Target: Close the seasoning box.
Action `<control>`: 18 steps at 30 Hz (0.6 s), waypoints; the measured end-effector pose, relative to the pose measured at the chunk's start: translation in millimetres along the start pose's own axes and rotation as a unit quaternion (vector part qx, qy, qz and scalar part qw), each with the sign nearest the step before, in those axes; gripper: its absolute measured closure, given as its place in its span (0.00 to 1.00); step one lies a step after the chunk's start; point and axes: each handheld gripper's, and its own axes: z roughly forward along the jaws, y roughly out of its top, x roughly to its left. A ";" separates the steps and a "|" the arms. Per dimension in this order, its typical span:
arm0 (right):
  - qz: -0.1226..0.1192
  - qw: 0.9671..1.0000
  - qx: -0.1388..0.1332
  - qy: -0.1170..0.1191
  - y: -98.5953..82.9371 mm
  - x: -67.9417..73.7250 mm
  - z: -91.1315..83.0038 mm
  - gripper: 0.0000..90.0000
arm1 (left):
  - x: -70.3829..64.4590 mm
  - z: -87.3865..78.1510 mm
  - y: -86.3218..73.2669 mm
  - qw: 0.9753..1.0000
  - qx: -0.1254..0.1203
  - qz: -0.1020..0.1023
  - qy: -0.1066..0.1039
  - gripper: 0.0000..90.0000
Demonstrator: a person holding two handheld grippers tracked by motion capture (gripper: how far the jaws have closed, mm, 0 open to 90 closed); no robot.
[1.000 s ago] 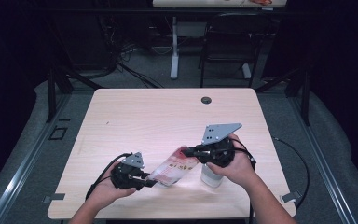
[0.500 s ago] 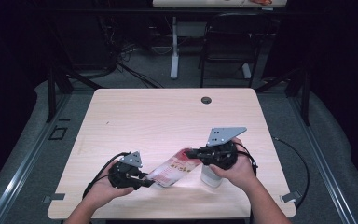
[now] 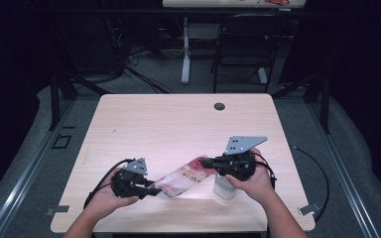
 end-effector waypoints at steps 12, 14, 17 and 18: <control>0.010 1.000 -0.003 -0.002 -5.7 -2.8 -1.0 1.00 | 0.5 -5.3 4.2 1.000 0.011 0.002 0.013 0.82; 0.010 1.000 -0.003 -0.003 -5.7 -2.7 -1.1 1.00 | 0.9 -6.0 4.6 1.000 0.012 0.003 0.013 0.82; 0.010 1.000 -0.004 -0.005 -5.7 -3.0 -1.8 1.00 | 1.6 -7.1 5.3 1.000 0.005 0.003 0.003 0.82; 0.010 1.000 -0.005 -0.006 -5.9 -3.0 -2.1 1.00 | 1.7 -8.1 5.9 1.000 0.004 0.003 0.003 0.82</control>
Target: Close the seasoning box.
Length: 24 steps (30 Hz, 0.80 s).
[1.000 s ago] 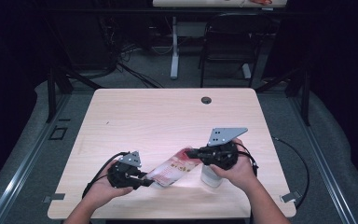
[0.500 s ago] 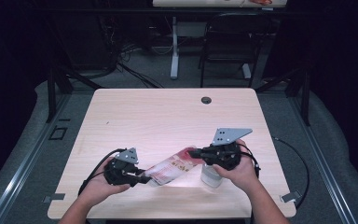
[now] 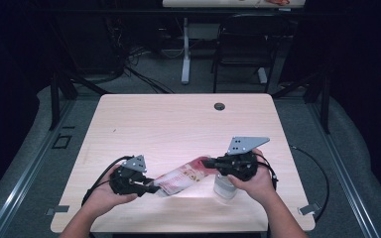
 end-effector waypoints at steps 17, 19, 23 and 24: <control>0.011 1.000 -0.015 -0.002 -5.4 -1.9 -7.7 1.00 | -2.4 -14.2 11.9 1.000 0.009 0.018 0.009 0.83; 0.012 1.000 -0.017 -0.002 -6.0 -2.3 -8.3 1.00 | -3.1 -15.6 13.4 1.000 0.009 0.018 0.012 0.83; 0.016 1.000 -0.020 -0.002 -7.5 -2.9 -9.6 1.00 | -3.8 -17.7 16.3 1.000 0.013 0.019 0.011 0.83; 0.018 1.000 -0.020 -0.003 -7.8 -2.8 -9.9 1.00 | -4.2 -18.0 16.9 1.000 0.015 0.019 0.011 0.83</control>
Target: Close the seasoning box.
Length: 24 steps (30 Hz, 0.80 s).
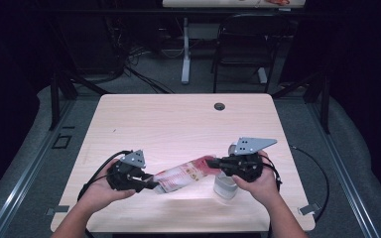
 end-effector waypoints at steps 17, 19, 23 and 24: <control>0.014 1.000 -0.026 -0.005 -8.5 -1.0 -9.0 1.00 | -1.0 -12.9 11.9 1.000 -0.009 0.012 0.008 0.83; 0.015 1.000 -0.026 -0.004 -8.9 -1.7 -10.0 1.00 | -0.9 -14.1 14.1 1.000 -0.012 0.012 0.009 0.83; 0.016 1.000 -0.027 -0.005 -9.5 -2.9 -11.2 1.00 | -0.6 -15.7 16.1 1.000 -0.010 0.012 0.010 0.84; 0.018 0.999 -0.029 -0.004 -9.9 -3.4 -11.5 1.00 | -0.1 -16.2 16.7 1.000 -0.009 0.013 0.009 0.84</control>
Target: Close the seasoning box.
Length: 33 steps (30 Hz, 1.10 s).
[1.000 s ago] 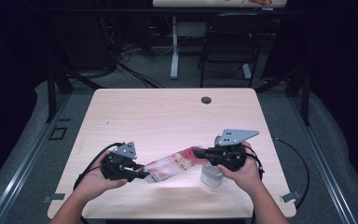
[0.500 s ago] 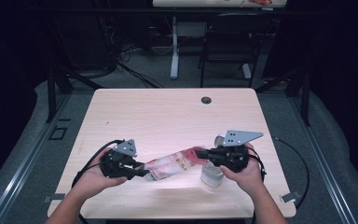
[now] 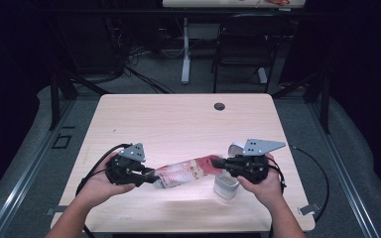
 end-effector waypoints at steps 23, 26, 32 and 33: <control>-0.002 1.000 -0.001 -0.008 -1.3 -1.3 -3.9 1.00 | 2.1 -6.0 11.3 1.000 0.004 0.003 0.001 0.84; 0.000 1.000 -0.002 -0.008 -1.7 -1.7 -4.4 1.00 | 2.4 -6.5 12.2 1.000 0.004 0.004 0.001 0.84; 0.000 1.000 -0.002 -0.008 -1.9 -2.1 -5.4 1.00 | 3.3 -7.8 14.3 1.000 0.003 0.007 0.001 0.84; 0.000 1.000 -0.003 -0.010 -2.0 -2.1 -5.7 1.00 | 3.2 -7.9 14.6 1.000 0.001 0.006 -0.001 0.84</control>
